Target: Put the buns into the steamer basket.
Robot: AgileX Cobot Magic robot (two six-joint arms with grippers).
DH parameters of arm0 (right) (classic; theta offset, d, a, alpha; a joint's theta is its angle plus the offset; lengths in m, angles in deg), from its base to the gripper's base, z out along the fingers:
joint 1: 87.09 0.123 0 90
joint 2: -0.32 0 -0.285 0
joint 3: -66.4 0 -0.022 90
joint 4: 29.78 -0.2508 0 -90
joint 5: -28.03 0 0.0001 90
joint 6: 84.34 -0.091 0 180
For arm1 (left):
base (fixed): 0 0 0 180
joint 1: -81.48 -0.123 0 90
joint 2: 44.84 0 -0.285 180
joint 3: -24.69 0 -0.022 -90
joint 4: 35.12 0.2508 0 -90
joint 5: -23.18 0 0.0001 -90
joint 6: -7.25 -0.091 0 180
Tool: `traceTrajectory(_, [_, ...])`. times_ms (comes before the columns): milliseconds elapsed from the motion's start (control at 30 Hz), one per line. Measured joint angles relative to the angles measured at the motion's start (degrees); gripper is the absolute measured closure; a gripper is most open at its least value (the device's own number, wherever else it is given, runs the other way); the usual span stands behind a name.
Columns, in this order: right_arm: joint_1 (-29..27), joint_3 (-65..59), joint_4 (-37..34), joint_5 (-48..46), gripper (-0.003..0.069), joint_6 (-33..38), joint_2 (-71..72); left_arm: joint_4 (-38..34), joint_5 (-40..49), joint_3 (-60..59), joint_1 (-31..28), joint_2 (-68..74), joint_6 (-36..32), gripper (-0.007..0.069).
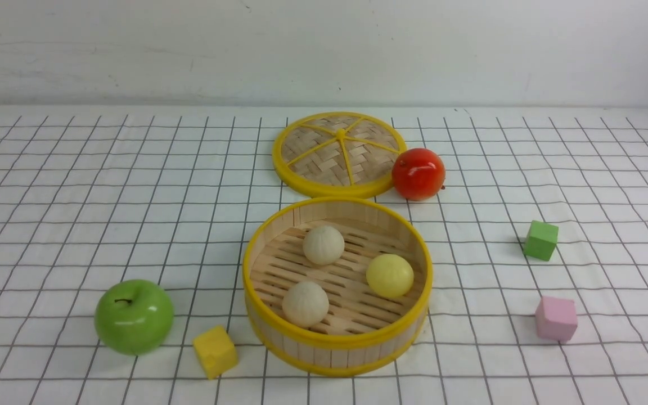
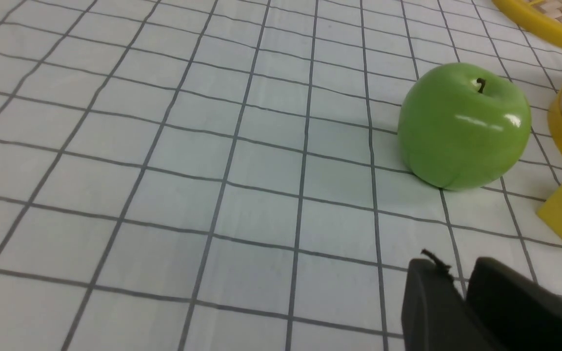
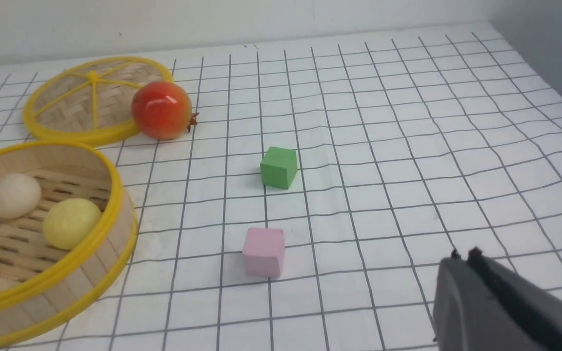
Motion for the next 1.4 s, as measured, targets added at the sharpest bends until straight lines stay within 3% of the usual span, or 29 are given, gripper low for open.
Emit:
traceTrajectory(233, [-0.1,-21.4,0.1,21.6,0.066,0.0,6.6,0.0,0.0,0.0,0.0,0.0,0.0,0.0498])
traceTrajectory(367, [-0.1,-30.4,0.1,26.6,0.0658,0.0,9.2,0.0,0.0,0.0,0.0,0.0,0.0,0.0498])
traceTrajectory(1400, [0.3,-33.0,0.1,23.7,0.062,0.6,9.3,0.0,0.0,0.0,0.0,0.0,0.0,0.0487])
